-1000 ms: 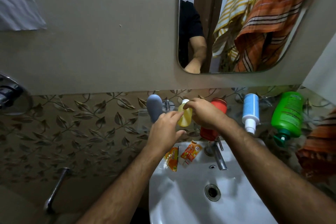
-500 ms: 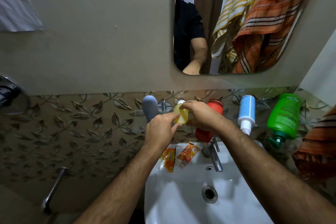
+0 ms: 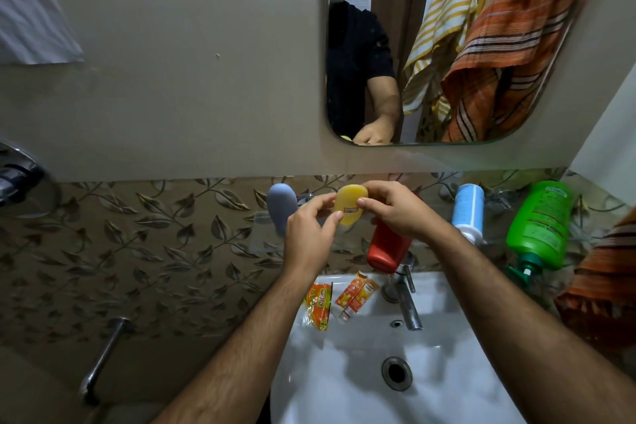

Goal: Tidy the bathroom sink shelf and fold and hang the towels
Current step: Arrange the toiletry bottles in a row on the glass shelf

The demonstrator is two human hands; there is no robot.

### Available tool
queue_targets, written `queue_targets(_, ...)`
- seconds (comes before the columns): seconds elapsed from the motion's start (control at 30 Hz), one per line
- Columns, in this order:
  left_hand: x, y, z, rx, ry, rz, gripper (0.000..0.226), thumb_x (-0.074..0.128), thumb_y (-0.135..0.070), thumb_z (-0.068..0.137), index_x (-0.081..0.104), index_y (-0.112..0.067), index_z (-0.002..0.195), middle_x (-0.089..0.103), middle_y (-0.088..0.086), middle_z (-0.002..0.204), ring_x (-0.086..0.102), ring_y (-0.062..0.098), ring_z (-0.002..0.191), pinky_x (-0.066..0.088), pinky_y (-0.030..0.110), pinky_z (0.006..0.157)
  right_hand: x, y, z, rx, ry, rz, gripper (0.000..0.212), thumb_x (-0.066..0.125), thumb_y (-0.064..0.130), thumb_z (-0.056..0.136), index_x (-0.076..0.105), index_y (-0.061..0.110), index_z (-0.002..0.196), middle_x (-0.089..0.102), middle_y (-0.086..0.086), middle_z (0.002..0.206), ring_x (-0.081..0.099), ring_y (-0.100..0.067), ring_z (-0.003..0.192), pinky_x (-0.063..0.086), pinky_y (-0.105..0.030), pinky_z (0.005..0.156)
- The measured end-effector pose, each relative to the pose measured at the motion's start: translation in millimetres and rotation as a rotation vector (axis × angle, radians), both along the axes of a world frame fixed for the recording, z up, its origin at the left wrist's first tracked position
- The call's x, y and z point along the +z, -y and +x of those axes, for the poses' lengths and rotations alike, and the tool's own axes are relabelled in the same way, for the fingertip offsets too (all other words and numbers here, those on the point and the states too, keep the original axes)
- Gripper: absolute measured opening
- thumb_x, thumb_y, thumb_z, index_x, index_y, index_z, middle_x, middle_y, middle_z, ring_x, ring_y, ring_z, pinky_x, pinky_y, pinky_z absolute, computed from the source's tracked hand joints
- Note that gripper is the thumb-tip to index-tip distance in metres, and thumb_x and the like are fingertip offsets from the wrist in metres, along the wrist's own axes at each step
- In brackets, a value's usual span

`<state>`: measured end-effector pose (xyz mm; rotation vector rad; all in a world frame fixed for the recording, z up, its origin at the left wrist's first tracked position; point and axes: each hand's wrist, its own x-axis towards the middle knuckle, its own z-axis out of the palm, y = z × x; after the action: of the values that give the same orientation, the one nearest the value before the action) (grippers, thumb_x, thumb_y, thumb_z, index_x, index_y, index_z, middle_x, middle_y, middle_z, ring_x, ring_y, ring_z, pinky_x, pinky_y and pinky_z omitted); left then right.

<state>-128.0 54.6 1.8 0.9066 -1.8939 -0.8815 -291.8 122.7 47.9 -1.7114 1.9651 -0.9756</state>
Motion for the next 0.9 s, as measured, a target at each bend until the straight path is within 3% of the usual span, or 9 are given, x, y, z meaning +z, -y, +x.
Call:
queue_targets(0.2, -10.7, 2.4, -12.7, 0.040, -0.002, 0.112, 0.046, 0.066, -0.019, 0.090, 0.054, -0.023, 0.135, 0.067, -0.003, 0.120, 0.060, 0.011, 0.112, 0.052, 0.031, 0.092, 0.0, 7.6, 0.0, -0.062, -0.017, -0.012, 0.021, 0.060, 0.017, 0.095, 0.064, 0.017, 0.116, 0.067, 0.006, 0.101, 0.061, 0.002, 0.084, 0.046, -0.008, 0.065)
queue_targets(0.4, -10.6, 0.8, -18.3, 0.125, -0.006, 0.080, 0.038, 0.065, -0.018, 0.091, 0.058, -0.020, 0.129, 0.068, -0.003, 0.117, 0.058, 0.004, 0.101, 0.045, 0.015, 0.077, -3.2, 11.5, 2.2, -0.085, -0.062, -0.007, 0.021, 0.061, 0.015, 0.094, 0.066, 0.016, 0.115, 0.069, 0.002, 0.105, 0.063, -0.008, 0.091, 0.047, -0.017, 0.075)
queue_targets(0.53, -12.2, -0.6, -17.4, 0.148, -0.025, 0.065, 0.038, 0.065, -0.018, 0.092, 0.059, -0.019, 0.129, 0.066, -0.003, 0.117, 0.058, 0.003, 0.099, 0.041, 0.008, 0.072, -4.6, 13.1, 3.8, -0.075, -0.098, -0.013, 0.021, 0.062, 0.015, 0.094, 0.067, 0.015, 0.114, 0.070, -0.001, 0.105, 0.066, -0.013, 0.093, 0.055, -0.032, 0.086)
queue_targets(0.8, -11.8, -2.2, -14.6, 0.151, -0.050, 0.064, 0.041, 0.064, -0.016, 0.092, 0.057, -0.019, 0.132, 0.063, -0.002, 0.124, 0.055, 0.000, 0.102, 0.041, 0.006, 0.075, -6.7, 10.0, 7.0, -0.105, -0.141, -0.015, 0.028, 0.061, 0.018, 0.095, 0.064, 0.017, 0.123, 0.069, -0.001, 0.116, 0.062, -0.012, 0.105, 0.048, -0.027, 0.090)
queue_targets(0.9, -13.8, -7.4, -8.3, 0.174, -0.101, -0.049, 0.037, 0.064, -0.011, 0.091, 0.060, -0.017, 0.128, 0.062, -0.003, 0.120, 0.056, 0.001, 0.101, 0.041, 0.001, 0.076, -5.5, 5.0, 6.8, -0.153, -0.165, -0.046, 0.038, 0.061, 0.015, 0.094, 0.058, 0.016, 0.132, 0.066, 0.000, 0.124, 0.060, -0.009, 0.108, 0.046, -0.024, 0.091)
